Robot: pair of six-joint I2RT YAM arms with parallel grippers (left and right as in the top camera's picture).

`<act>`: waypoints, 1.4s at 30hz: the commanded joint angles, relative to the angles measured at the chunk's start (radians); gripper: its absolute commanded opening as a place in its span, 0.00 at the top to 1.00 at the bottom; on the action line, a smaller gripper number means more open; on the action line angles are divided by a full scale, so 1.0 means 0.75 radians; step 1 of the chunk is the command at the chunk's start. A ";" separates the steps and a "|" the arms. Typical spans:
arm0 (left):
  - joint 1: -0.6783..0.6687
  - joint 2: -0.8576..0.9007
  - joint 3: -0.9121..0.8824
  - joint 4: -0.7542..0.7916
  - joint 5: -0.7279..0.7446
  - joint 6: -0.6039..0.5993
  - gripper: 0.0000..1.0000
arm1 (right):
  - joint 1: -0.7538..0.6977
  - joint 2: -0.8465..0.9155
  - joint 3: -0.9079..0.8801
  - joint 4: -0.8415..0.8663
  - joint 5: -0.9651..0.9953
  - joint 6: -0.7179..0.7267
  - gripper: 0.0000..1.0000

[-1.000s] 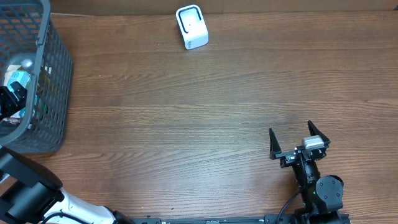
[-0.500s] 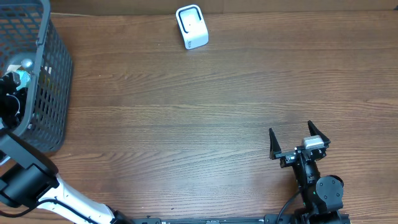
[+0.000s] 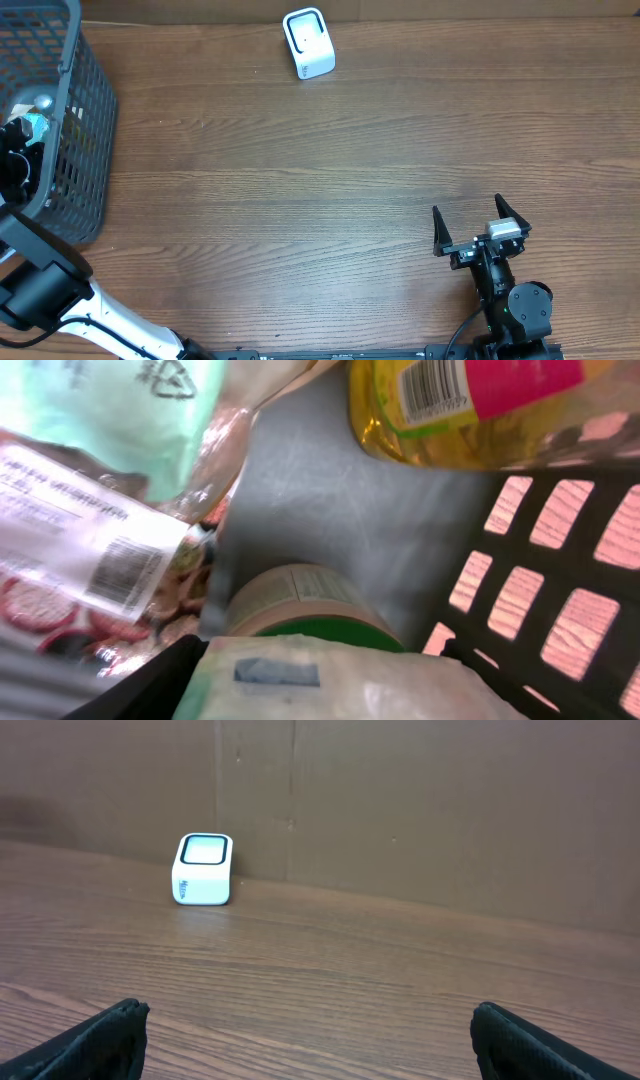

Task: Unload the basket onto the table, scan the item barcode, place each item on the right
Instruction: 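Grasp the Knorr jar with tissue pack and lift it out with left gripper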

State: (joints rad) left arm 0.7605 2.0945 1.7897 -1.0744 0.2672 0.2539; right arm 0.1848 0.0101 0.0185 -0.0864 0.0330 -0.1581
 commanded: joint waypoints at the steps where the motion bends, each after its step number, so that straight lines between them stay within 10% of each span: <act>1: -0.002 -0.003 0.215 -0.056 -0.055 -0.046 0.51 | 0.006 -0.010 -0.014 0.007 0.003 -0.001 0.00; 19: -0.151 -0.065 1.303 -0.464 -0.001 -0.440 0.59 | 0.006 -0.010 -0.014 0.007 0.003 -0.001 0.00; 42: -1.477 -0.011 1.287 -0.757 -0.336 -0.724 0.59 | 0.006 -0.010 -0.014 0.007 0.003 -0.001 0.00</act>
State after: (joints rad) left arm -0.2802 2.0258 2.7422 -1.6466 0.0395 -0.1875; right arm 0.1848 0.0101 0.0185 -0.0864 0.0330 -0.1574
